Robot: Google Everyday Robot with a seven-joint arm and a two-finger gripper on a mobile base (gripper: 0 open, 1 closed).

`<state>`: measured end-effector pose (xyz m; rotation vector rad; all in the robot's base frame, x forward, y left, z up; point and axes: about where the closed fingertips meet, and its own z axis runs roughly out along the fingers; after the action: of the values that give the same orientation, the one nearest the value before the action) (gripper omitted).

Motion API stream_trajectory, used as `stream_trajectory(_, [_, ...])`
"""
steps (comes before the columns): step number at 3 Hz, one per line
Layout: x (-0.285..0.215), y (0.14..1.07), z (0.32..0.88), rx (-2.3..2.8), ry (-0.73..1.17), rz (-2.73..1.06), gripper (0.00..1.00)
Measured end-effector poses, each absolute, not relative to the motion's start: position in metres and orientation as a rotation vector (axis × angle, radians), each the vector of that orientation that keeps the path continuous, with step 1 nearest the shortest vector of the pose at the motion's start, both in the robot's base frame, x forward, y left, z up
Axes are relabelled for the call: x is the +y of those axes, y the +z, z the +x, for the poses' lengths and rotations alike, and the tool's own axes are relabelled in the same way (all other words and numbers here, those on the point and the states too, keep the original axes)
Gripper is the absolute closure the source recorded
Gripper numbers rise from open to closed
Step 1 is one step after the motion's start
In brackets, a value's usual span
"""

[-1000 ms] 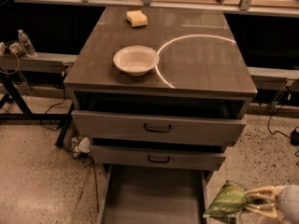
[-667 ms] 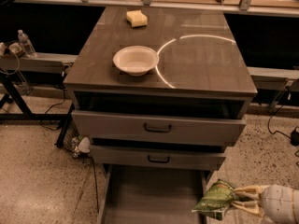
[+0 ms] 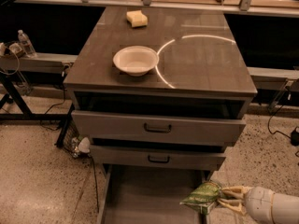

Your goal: Place green jalapeno chip bag into bottom drawer

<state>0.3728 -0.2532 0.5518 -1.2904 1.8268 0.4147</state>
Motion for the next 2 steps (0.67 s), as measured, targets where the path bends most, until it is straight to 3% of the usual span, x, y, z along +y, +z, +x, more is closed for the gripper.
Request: stream_trajectory(2, [-0.245, 0.539, 0.371, 1.809, 0.446, -1.285, 1.00])
